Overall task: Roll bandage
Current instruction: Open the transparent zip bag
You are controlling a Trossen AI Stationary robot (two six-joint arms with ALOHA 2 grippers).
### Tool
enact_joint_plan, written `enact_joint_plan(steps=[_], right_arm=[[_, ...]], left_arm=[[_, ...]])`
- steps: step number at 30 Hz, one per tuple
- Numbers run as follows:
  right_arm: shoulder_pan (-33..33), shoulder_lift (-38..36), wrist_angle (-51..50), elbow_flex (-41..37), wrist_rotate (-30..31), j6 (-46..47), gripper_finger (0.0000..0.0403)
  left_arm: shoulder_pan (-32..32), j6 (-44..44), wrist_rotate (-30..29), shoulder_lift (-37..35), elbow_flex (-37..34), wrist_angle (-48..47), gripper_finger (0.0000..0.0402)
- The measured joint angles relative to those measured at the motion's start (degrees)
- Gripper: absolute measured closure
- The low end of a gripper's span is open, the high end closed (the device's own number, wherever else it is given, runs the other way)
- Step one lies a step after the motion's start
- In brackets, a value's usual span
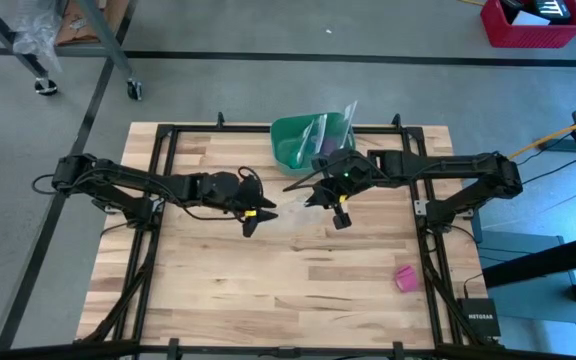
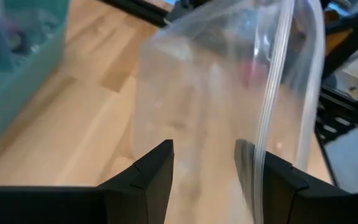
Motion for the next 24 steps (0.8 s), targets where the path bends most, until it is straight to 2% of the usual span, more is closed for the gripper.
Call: enact_joint_plan(steps=[3, 6, 16, 24], right_arm=[[0.0, 0.0, -0.44, 0.0, -0.02, 0.0, 0.0403], [0.01, 0.0, -0.44, 0.0, -0.02, 0.0, 0.0403], [0.0, 0.0, -0.42, 0.0, 0.0, 0.0, 0.0402], [0.0, 0.02, 0.39, 0.0, 0.48, 0.27, 0.0362]], left_arm=[[0.0, -1.63, 1.96, 0.0, 0.0, -1.28, 0.0241], [0.02, -2.27, 2.65, 0.0, 0.0, -2.52, 0.0263], [0.02, -2.29, 2.76, 0.0, 0.0, -2.8, 0.0393], [0.02, -3.27, 2.78, -0.61, 0.0, -3.5, 0.0401]])
